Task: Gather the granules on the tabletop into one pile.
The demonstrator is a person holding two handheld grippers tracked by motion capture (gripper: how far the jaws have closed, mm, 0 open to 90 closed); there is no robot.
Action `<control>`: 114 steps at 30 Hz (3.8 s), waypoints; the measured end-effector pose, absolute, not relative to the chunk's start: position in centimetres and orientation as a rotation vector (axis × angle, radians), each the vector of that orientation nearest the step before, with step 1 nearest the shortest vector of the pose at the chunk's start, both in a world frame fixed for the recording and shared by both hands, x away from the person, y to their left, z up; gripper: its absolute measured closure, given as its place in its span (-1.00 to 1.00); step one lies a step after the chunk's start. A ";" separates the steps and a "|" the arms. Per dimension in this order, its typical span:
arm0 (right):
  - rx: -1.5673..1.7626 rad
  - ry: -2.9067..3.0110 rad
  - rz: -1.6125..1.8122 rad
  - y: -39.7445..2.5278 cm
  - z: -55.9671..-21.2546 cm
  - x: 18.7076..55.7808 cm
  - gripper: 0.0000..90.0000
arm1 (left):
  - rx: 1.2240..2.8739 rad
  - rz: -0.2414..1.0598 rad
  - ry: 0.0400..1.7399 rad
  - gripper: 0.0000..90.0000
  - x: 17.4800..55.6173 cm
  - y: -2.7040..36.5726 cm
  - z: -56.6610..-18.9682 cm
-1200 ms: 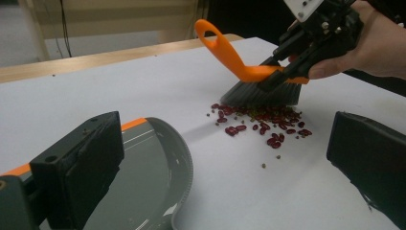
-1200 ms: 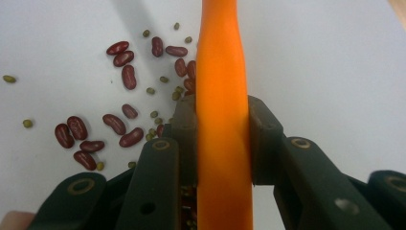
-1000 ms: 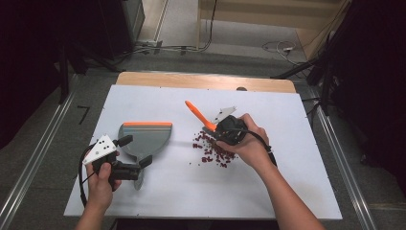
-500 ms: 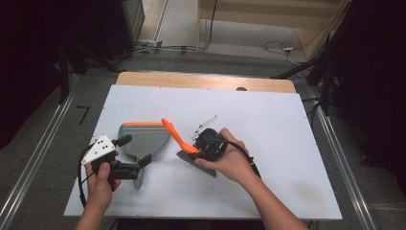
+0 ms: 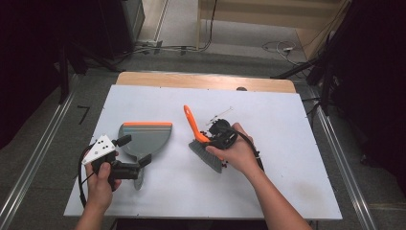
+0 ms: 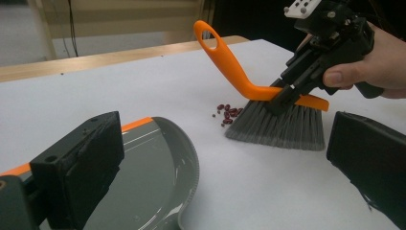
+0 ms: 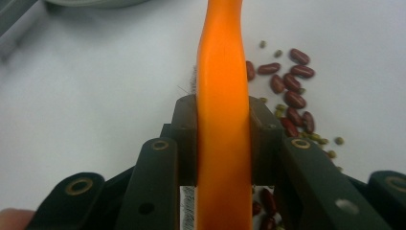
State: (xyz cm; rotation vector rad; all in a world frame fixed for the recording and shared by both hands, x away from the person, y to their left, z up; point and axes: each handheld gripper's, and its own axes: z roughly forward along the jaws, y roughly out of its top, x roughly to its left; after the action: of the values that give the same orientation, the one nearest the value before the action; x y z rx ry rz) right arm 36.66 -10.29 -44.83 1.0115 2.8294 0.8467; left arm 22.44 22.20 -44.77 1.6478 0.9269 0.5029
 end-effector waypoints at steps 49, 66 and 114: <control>1.392 2.616 0.923 -7.5 -44.9 39.6 0.53 | 1.642 0.509 0.922 -1.00 22.5 21.7 -44.8; 1.582 2.467 0.930 -13.6 -45.1 39.9 0.53 | 1.653 0.508 0.920 -1.00 22.5 21.3 -44.8; 0.113 2.686 0.714 -12.6 -44.9 41.7 0.53 | 1.644 0.502 0.929 -1.00 22.8 21.4 -44.9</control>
State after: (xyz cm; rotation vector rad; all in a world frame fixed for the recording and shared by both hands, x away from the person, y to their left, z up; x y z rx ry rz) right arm 41.70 -12.58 -44.85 0.1129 2.6855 0.7143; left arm 22.80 21.44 -44.92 1.6435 0.9289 0.5017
